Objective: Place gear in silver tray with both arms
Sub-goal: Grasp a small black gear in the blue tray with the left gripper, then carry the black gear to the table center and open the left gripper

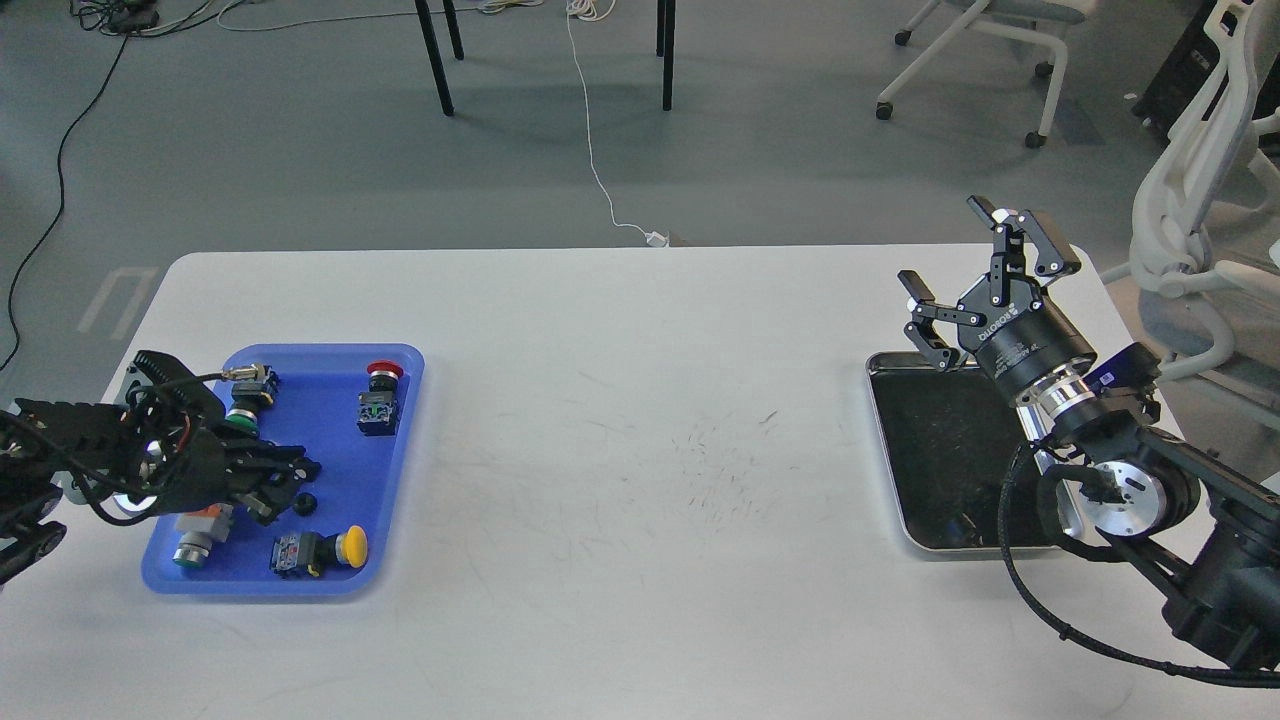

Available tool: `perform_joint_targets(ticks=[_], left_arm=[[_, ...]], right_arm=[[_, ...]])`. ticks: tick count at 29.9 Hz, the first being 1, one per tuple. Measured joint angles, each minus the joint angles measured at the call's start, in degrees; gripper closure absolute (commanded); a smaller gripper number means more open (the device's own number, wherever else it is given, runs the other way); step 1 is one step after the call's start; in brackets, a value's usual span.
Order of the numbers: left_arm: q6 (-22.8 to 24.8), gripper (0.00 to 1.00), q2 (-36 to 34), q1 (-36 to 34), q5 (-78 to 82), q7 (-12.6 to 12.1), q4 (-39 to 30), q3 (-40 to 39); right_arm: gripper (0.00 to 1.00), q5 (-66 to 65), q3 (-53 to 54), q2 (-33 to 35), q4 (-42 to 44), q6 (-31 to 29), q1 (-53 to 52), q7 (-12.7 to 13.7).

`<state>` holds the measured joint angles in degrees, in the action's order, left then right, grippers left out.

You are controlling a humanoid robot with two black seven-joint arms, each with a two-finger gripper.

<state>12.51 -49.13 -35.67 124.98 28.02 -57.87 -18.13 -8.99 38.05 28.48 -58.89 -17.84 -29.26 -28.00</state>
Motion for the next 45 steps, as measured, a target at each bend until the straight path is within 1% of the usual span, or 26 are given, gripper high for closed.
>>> perform_joint_targets(ticks=[4, 12, 15, 17, 20, 22, 25, 28, 31, 37, 41, 45], left_arm=[[0.11, 0.87, -0.01, -1.25, 0.07, -0.08, -1.15, -0.18], [1.49, 0.87, -0.17, -11.95, 0.02, -0.01, -12.51, -0.25], [3.74, 0.87, 0.36, -15.65, 0.01, -0.02, -16.9, -0.16], [6.09, 0.87, 2.24, -17.99, 0.02, -0.02, -19.17, -0.13], [9.34, 0.87, 8.75, -21.37, 0.01, 0.0, -20.17, 0.44], [10.61, 0.87, 13.21, -23.64, 0.0, 0.01, -19.25, 2.27], [11.13, 0.87, 19.16, -26.65, 0.01, 0.0, -15.83, 6.39], [11.22, 0.87, 25.4, -28.98, 0.02, -0.02, -11.13, 10.15], [11.22, 0.87, 31.15, -29.58, 0.02, -0.02, -6.44, 11.8], [11.11, 0.86, 40.91, -29.97, 0.02, -0.02, 1.24, 15.05], [10.95, 0.86, 47.0, -30.01, 0.02, 0.0, 5.21, 16.07], [10.9, 0.86, 48.93, -29.77, 0.02, -0.01, 10.03, 16.28]], right_arm=[[0.01, 0.0, 0.01, 0.0, 0.0, 0.0, -0.08, 0.0], [0.01, 0.02, 0.03, 0.97, -0.01, 0.0, -1.19, 0.0], [0.01, 0.02, 0.0, 1.62, -0.01, 0.0, -2.66, 0.0], [0.01, 0.03, -0.21, 2.44, -0.02, 0.0, -4.11, 0.0], [0.01, 0.04, -1.17, 4.31, -0.35, 0.0, -7.51, 0.0], [0.01, 0.09, -3.91, 5.26, -0.73, 0.13, -11.38, 0.0], [0.01, 0.29, -9.4, 6.83, -1.07, 0.43, -17.79, 0.0], [0.01, 0.59, -15.24, 7.52, -1.17, 0.59, -24.38, 0.0], [0.01, 0.73, -19.24, 7.43, -1.07, 0.71, -28.44, 0.0], [0.01, 0.5, -25.12, 6.38, -1.05, 2.06, -33.27, 0.0], [0.01, 0.5, -26.88, 5.93, -1.04, 3.47, -34.69, 0.0], [0.01, 0.32, -27.34, 5.61, -1.04, 3.68, -34.83, 0.0]])
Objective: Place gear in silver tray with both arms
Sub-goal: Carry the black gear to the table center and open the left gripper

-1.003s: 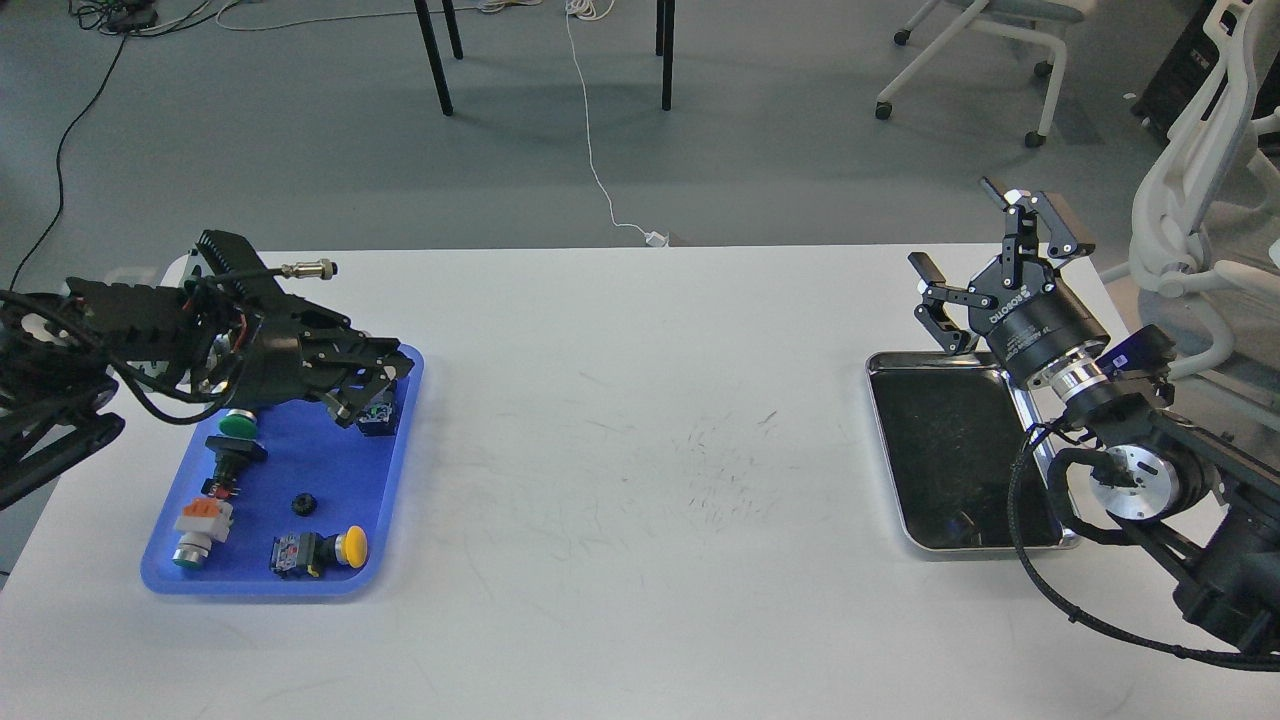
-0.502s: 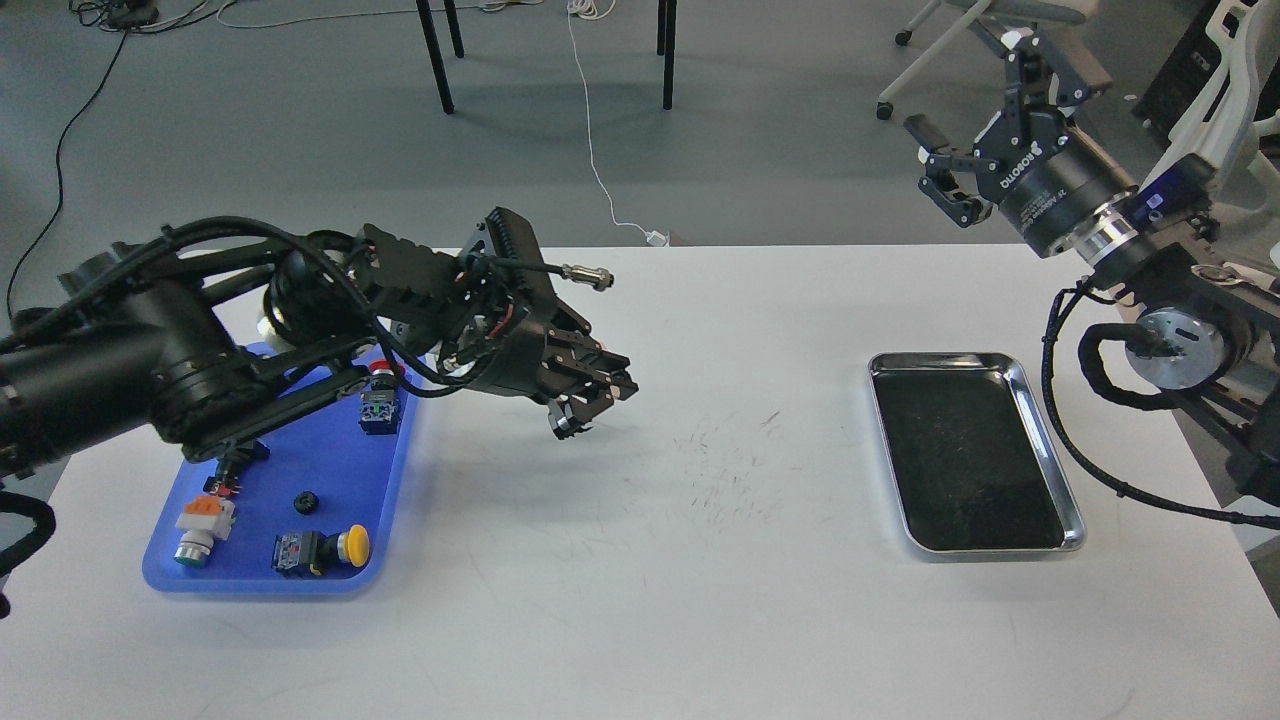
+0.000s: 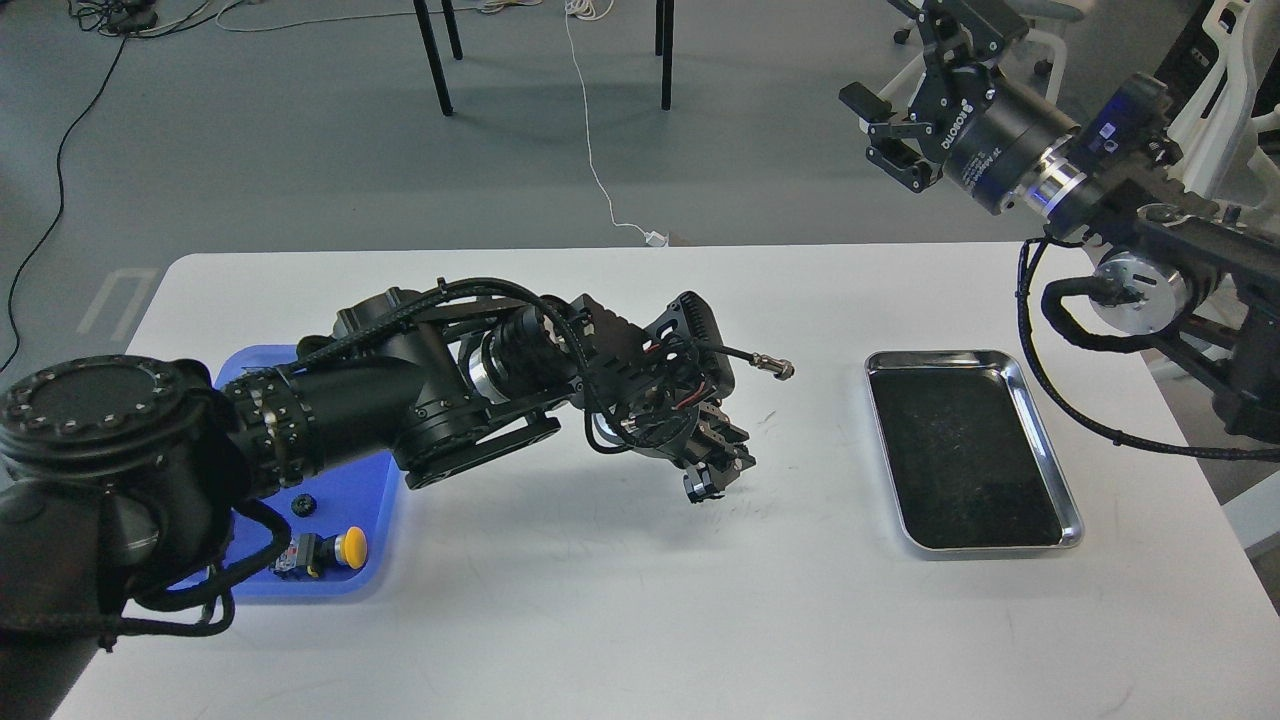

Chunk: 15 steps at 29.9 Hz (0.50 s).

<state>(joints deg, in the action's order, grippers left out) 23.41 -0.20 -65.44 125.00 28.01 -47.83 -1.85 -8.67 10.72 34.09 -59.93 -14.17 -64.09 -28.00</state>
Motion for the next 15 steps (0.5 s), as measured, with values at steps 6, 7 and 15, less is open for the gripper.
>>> perform_joint_targets(ticks=[6, 7, 15], left_arm=[[-0.67, 0.86, 0.22, 0.18, 0.0, -0.01, 5.39, 2.01], [-0.99, 0.86, 0.22, 0.26, 0.0, 0.0, 6.01, 2.39], [-1.95, 0.86, 0.2, 0.71, 0.0, -0.01, 6.28, 3.6]], right_arm=[[0.01, -0.2, -1.81, 0.12, -0.07, 0.16, 0.1, 0.0], [0.01, -0.21, -1.91, 0.21, -0.06, 0.18, 0.1, 0.0], [0.01, -0.21, -2.28, 0.34, 0.08, 0.2, 0.11, 0.0]])
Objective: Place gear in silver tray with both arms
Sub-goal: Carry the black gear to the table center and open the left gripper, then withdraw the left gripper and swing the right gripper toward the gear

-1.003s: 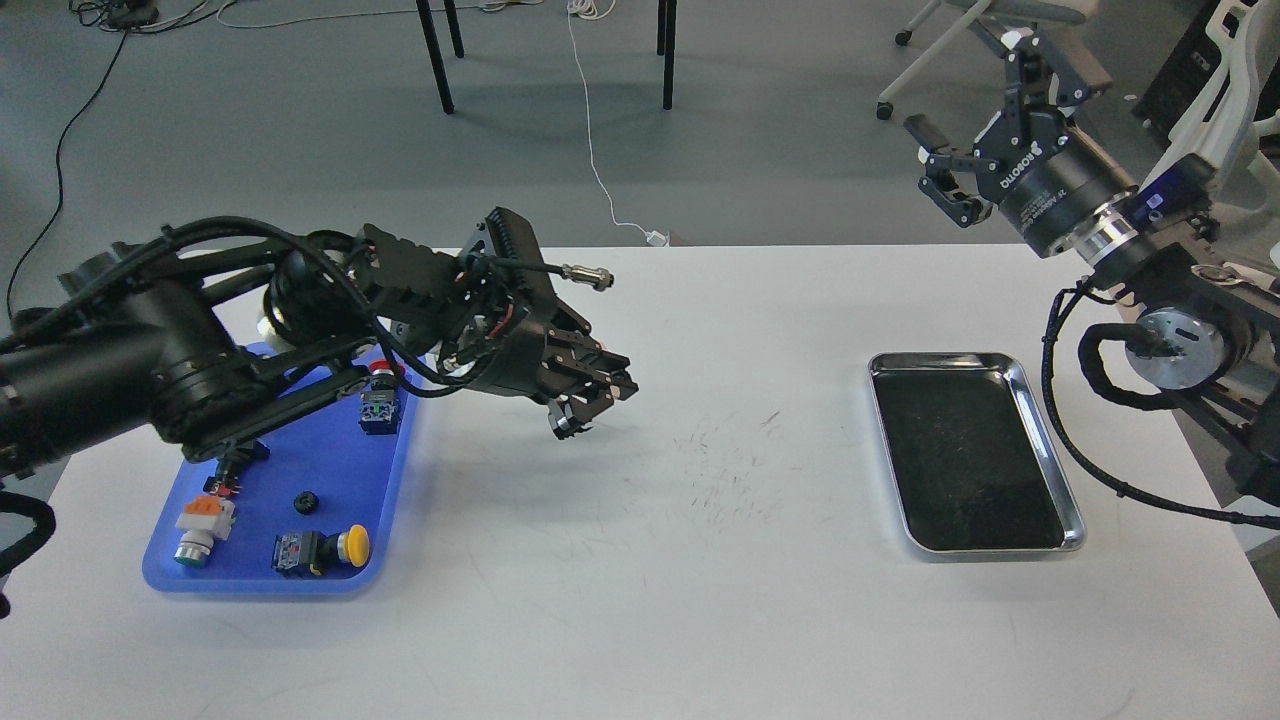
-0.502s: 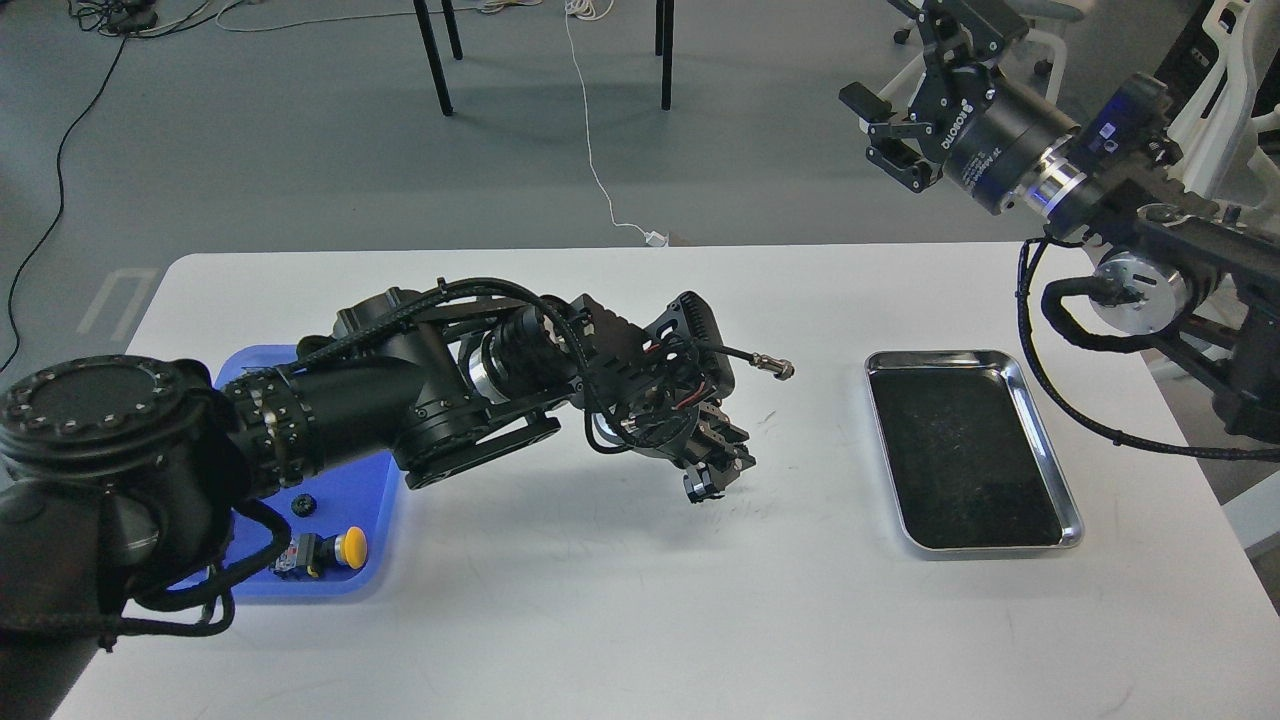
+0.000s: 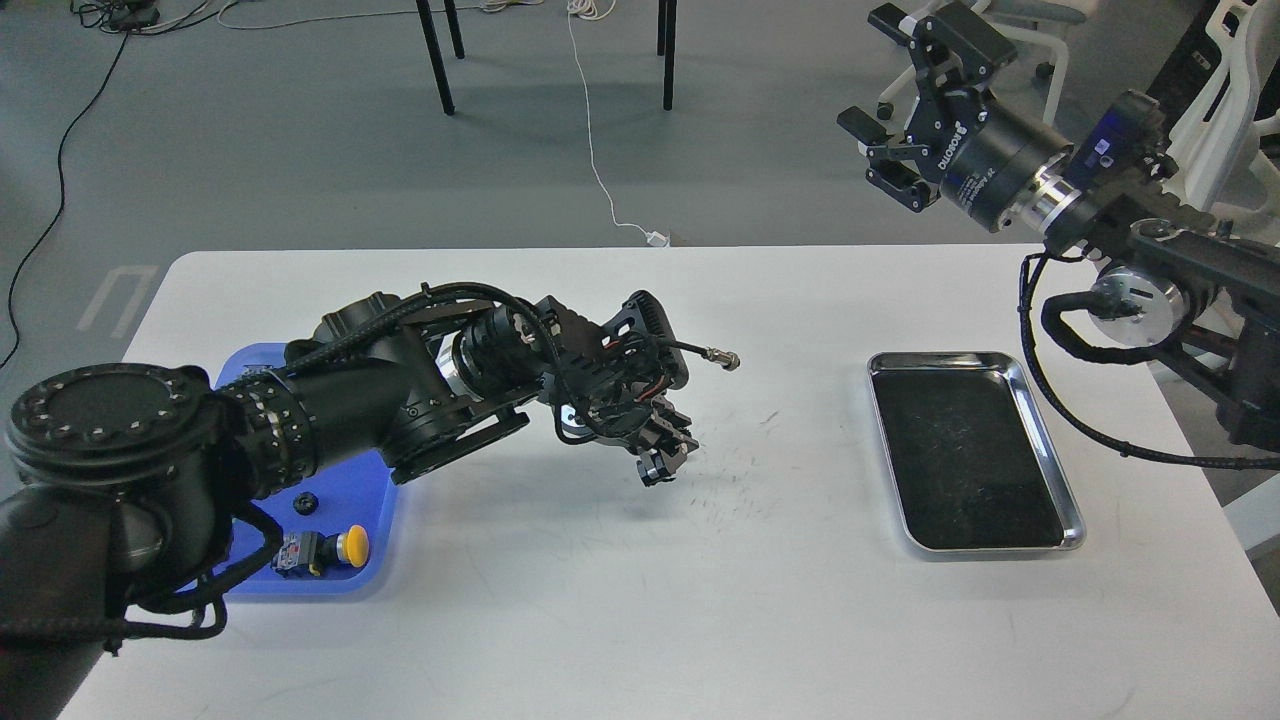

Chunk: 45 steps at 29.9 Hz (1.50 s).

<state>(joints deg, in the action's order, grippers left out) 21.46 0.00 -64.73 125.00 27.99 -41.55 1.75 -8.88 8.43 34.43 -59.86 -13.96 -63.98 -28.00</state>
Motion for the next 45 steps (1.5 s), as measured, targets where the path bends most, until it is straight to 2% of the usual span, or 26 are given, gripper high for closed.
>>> perform_joint_targets(ticks=[10, 17, 18, 19, 21, 22, 29, 34, 39, 45], left_arm=[[-0.03, 0.84, 0.0, 0.72, -1.02, 0.01, -3.62, 0.61], [-0.14, 0.73, 0.0, 1.51, -1.28, 0.01, -3.17, 3.24], [-0.18, 0.67, 0.0, 1.62, -1.33, 0.01, -3.08, 3.29], [-0.22, 0.54, 0.0, 1.71, -1.37, 0.01, -2.99, 3.3], [-0.28, 0.17, -0.01, 1.94, -1.39, 0.0, -2.86, 3.32], [-0.31, 0.12, -0.01, 2.01, -1.42, -0.02, -2.82, 3.31], [-0.27, 0.06, 0.0, 1.21, -3.51, -0.01, -3.5, 1.68], [-0.19, 0.05, -0.52, 0.24, -13.0, 0.04, -7.74, -3.75], [-0.53, 0.03, -10.82, 4.76, -32.22, 0.0, -10.44, -12.14], [-2.67, 0.02, -23.85, 16.75, -64.58, -0.02, -15.49, -23.01]], right_arm=[[0.01, 0.0, -0.08, 0.19, 0.1, 0.24, 0.08, 0.0], [0.01, 0.0, -0.08, 0.42, 0.1, 0.25, 0.21, 0.0], [0.01, 0.0, -0.08, 0.42, 0.12, 0.25, 0.25, 0.0], [0.01, 0.0, -0.08, 0.42, 0.15, 0.25, 0.31, 0.0], [0.01, 0.0, -0.08, 0.41, 0.18, 0.25, 0.4, 0.0], [0.01, 0.0, -0.08, 0.41, 0.18, 0.25, 0.41, 0.0], [0.01, 0.0, -0.08, 0.55, 0.12, 0.23, 0.61, 0.0], [0.01, -0.03, -0.12, 2.06, -0.05, -0.07, 0.63, 0.0], [0.01, -2.51, -2.28, 6.12, -0.9, -0.66, 0.87, -0.01], [0.01, -19.33, -6.95, 10.04, -4.25, -0.74, 0.88, -0.02]])
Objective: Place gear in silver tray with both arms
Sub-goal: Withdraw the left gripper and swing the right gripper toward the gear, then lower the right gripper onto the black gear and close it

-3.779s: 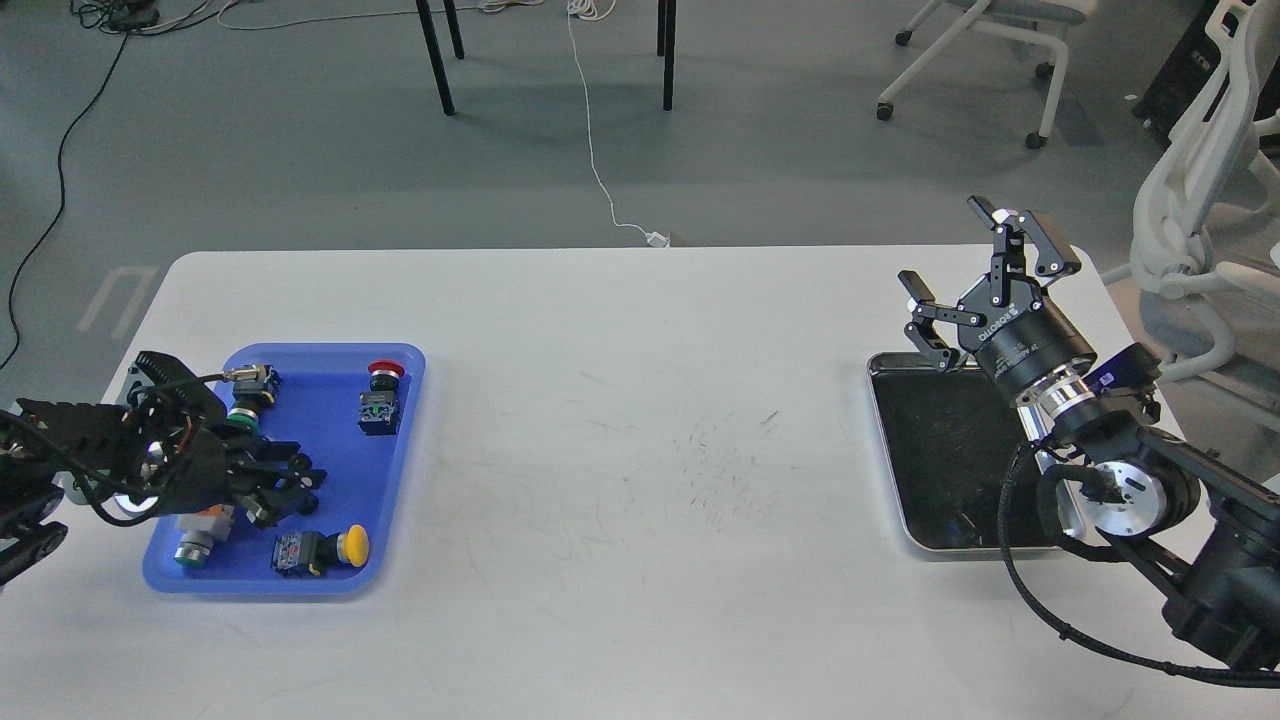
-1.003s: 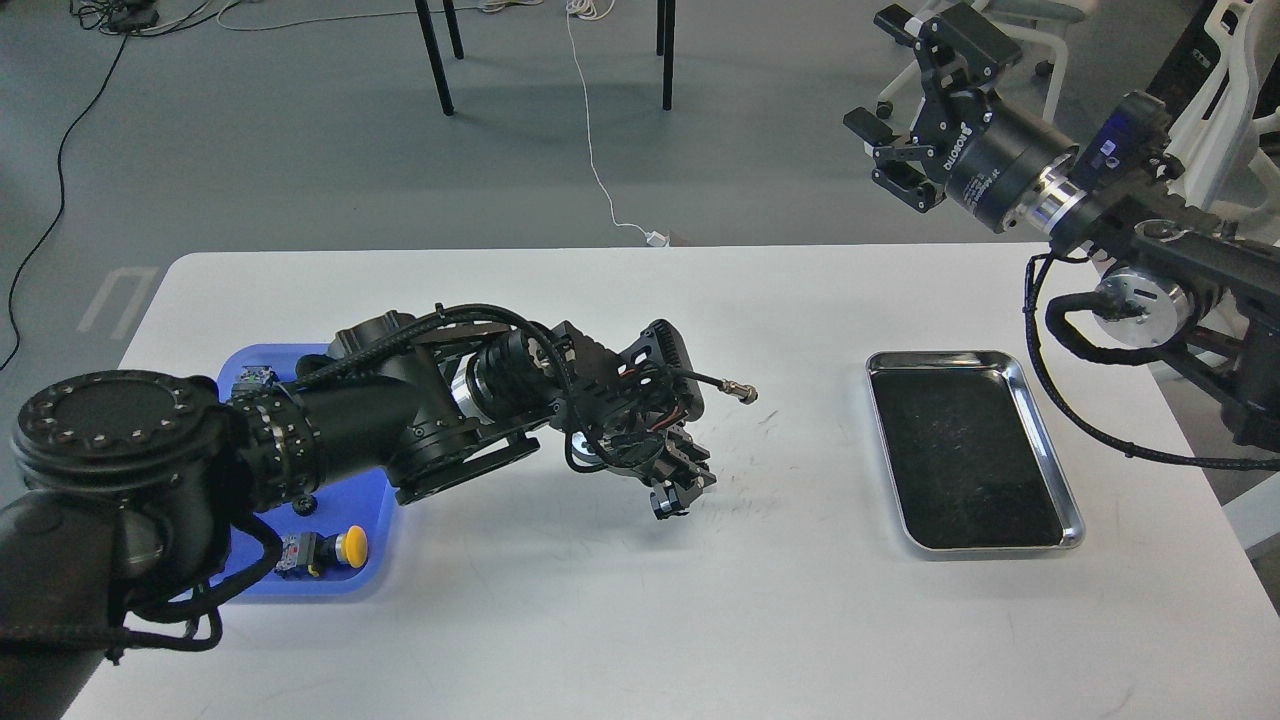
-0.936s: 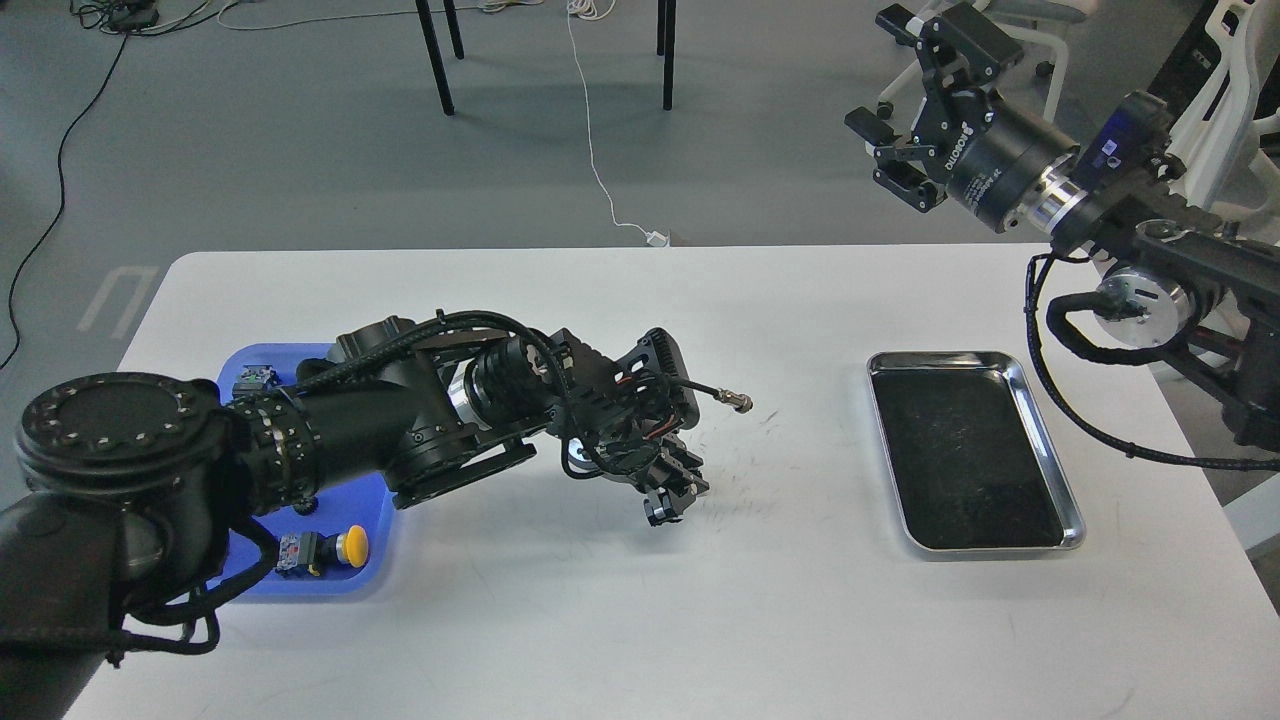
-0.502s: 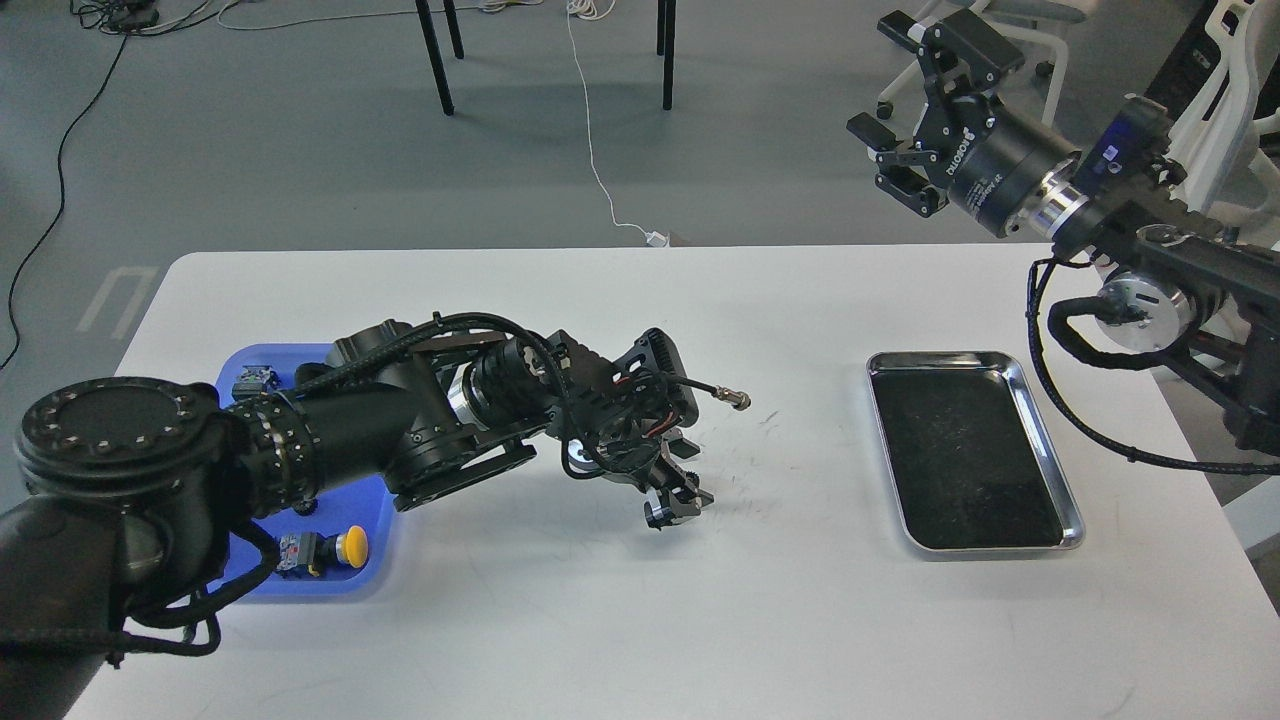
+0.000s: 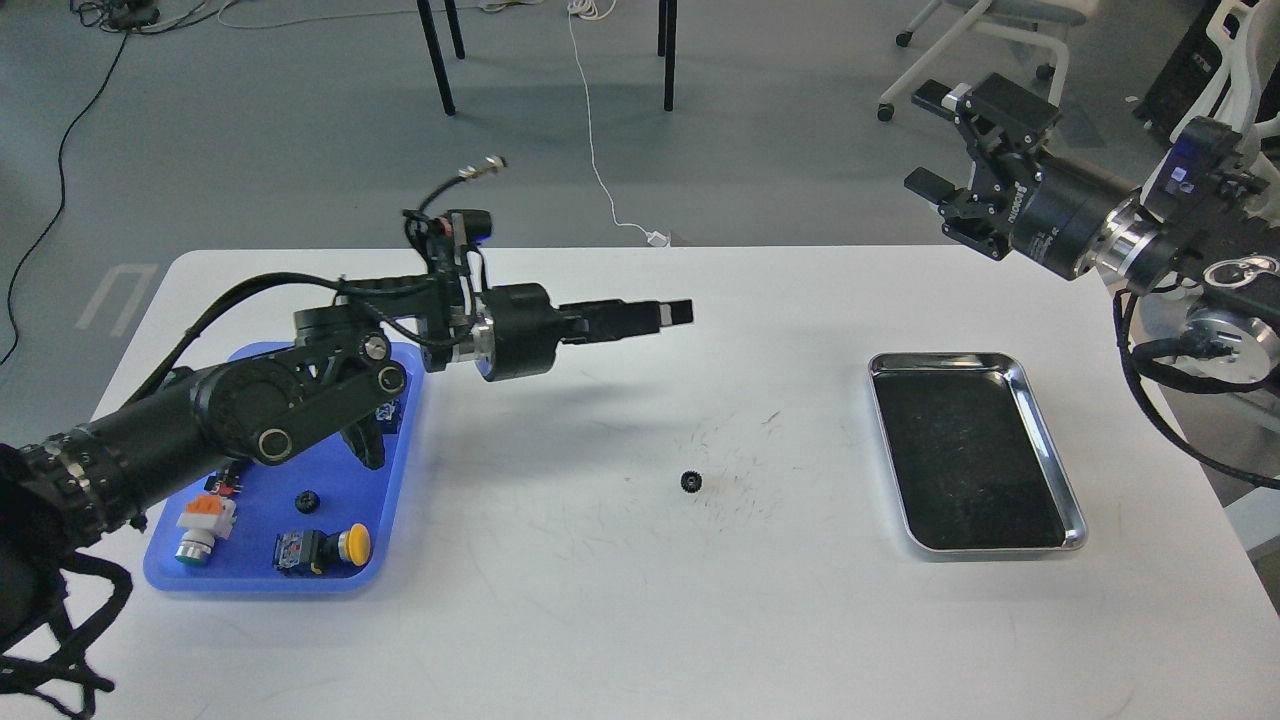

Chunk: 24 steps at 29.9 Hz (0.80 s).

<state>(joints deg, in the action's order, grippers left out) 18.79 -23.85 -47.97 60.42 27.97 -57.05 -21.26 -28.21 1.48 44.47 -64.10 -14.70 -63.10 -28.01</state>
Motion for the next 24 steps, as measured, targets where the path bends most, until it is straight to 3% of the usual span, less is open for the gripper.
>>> perform_joint_targets(ticks=[6, 10, 16, 24], left_arm=[[-0.24, 0.02, -4.05, 13.79, -14.63, 0.01, -4.71, -16.71], [0.26, 0.02, -3.79, 21.81, -17.54, 0.03, -7.87, -27.23], [0.12, 0.02, -3.71, 26.6, -21.8, 0.05, -9.69, -31.92], [-0.19, 0.02, -3.58, 27.12, -22.36, 0.05, -10.24, -32.61]], right_arm=[[0.01, -19.54, -5.5, -1.21, -0.79, -1.8, -3.13, 0.0], [0.01, -32.67, -16.74, -6.42, -0.2, -3.17, -12.07, 0.0], [0.02, -40.76, -34.55, -19.51, 2.52, -3.32, -24.53, 0.02], [0.06, -46.54, -43.2, -34.32, 7.2, -0.95, -26.15, 0.01]])
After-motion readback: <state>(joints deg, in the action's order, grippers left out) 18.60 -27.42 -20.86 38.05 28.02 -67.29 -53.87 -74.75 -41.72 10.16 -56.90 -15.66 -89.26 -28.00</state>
